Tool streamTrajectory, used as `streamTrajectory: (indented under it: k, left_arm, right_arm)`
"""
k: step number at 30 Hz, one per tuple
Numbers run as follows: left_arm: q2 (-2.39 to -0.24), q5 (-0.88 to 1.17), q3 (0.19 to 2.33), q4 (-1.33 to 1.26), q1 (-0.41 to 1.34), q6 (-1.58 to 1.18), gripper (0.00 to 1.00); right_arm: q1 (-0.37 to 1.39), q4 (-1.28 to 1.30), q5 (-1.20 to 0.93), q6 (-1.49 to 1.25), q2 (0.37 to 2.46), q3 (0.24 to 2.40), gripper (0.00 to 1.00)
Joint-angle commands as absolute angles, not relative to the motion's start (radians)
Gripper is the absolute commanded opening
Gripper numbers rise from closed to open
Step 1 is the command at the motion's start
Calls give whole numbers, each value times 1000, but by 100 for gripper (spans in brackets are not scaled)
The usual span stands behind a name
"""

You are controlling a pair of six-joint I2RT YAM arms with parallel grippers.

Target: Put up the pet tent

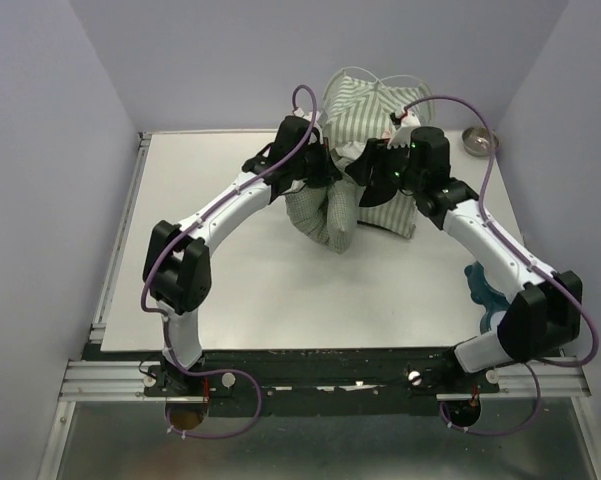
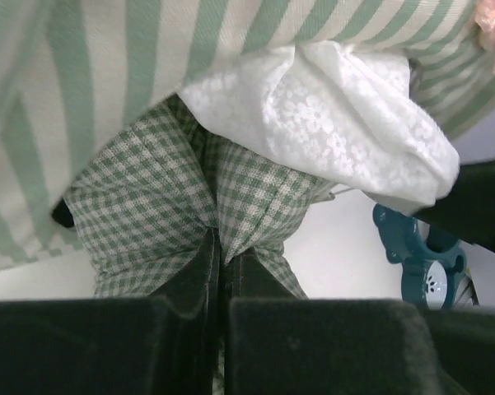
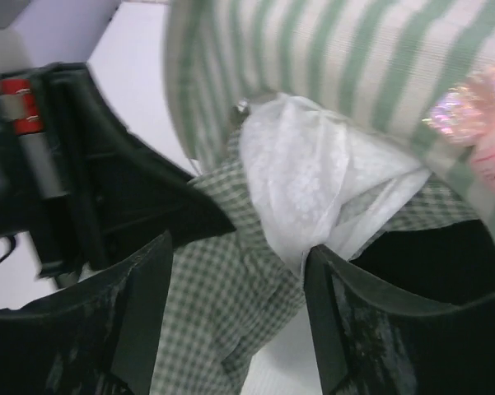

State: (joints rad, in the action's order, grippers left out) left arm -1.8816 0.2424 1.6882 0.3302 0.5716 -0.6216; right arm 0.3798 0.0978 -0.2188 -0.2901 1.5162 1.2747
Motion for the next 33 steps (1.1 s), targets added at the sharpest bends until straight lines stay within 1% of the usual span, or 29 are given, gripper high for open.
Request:
streamTrajectory:
  k: [1,5,7,9,12,15,18,22,23,24,25,26,28,29,30,31,33]
  left_arm:
    - [-1893,307,1733,84,581,-560,0]
    - [-1971,325,1788,97,583,-503,0]
    - [-2014,284,1824,139,583,-506,0]
    - [-2039,244,1862,205,578,-529,0]
    - [-2051,189,1913,306,571,-545,0]
    - [-2048,144,1934,403,571,-503,0]
    - [-2043,129,1939,458,571,-479,0]
    - [-2074,198,2020,549,571,-450,0]
    - [-2077,210,2040,570,571,-434,0]
    - [-2079,213,2052,595,572,-413,0]
    - [-2077,209,2060,619,572,-379,0]
    - [-2072,200,2066,639,571,-345,0]
    - [-2051,198,2057,652,572,-237,0]
    - [-2048,204,2062,667,577,-177,0]
    - [-2049,196,2077,695,583,-110,0]
    - [-2054,183,2092,719,586,-53,0]
    - [-2078,198,2143,805,597,74,0]
  right_arm:
    - [377,176,-316,-235,1350,1253,76]
    - [367,184,-388,-160,1229,1213,88]
    - [356,216,-361,-88,1192,1235,89]
    - [338,259,-252,-13,1187,1261,89]
    - [260,285,-157,93,1221,1266,88]
    - [204,288,-105,172,1298,1272,88]
    - [164,253,-112,215,1388,1270,88]
    - [144,213,-104,241,1497,1305,88]
    - [141,206,-116,241,1514,1318,84]
    - [137,198,-139,248,1532,1325,77]
    - [135,184,-158,250,1548,1330,66]
    - [133,181,-182,253,1557,1333,53]
    - [133,181,-228,259,1569,1335,37]
    - [133,181,-257,249,1569,1332,23]
    - [132,179,-291,247,1560,1324,5]
    - [132,176,-319,236,1549,1316,1]
    - [132,176,-376,187,1528,1309,1]
